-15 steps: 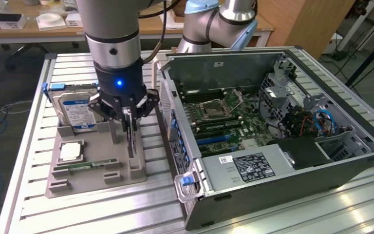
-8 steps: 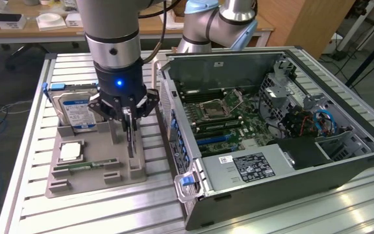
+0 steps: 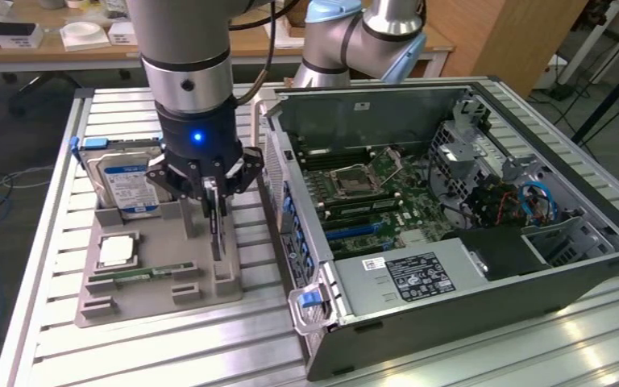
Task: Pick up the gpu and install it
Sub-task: 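Pick up the gpu and move the gpu toward the slot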
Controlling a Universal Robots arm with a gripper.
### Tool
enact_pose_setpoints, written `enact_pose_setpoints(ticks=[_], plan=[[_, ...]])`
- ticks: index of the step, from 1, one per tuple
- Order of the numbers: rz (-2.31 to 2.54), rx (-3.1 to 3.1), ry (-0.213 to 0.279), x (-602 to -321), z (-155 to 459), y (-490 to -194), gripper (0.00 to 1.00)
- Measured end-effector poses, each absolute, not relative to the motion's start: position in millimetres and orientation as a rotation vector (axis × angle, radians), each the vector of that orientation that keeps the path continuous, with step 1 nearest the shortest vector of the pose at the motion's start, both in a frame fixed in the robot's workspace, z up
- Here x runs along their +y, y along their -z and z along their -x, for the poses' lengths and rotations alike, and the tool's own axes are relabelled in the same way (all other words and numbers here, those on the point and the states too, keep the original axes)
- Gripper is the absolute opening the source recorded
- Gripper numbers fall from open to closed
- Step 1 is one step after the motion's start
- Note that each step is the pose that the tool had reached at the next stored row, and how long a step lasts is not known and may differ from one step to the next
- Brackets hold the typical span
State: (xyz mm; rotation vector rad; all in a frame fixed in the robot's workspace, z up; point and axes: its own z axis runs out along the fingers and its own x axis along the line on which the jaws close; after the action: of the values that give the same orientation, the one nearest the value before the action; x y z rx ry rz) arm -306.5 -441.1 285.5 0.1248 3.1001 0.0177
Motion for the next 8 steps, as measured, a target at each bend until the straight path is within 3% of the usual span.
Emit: enact_pose_setpoints(ticks=[8], plan=[[-0.126, 3.126, -0.019, -441.1, 306.2, -310.7, 0.26]])
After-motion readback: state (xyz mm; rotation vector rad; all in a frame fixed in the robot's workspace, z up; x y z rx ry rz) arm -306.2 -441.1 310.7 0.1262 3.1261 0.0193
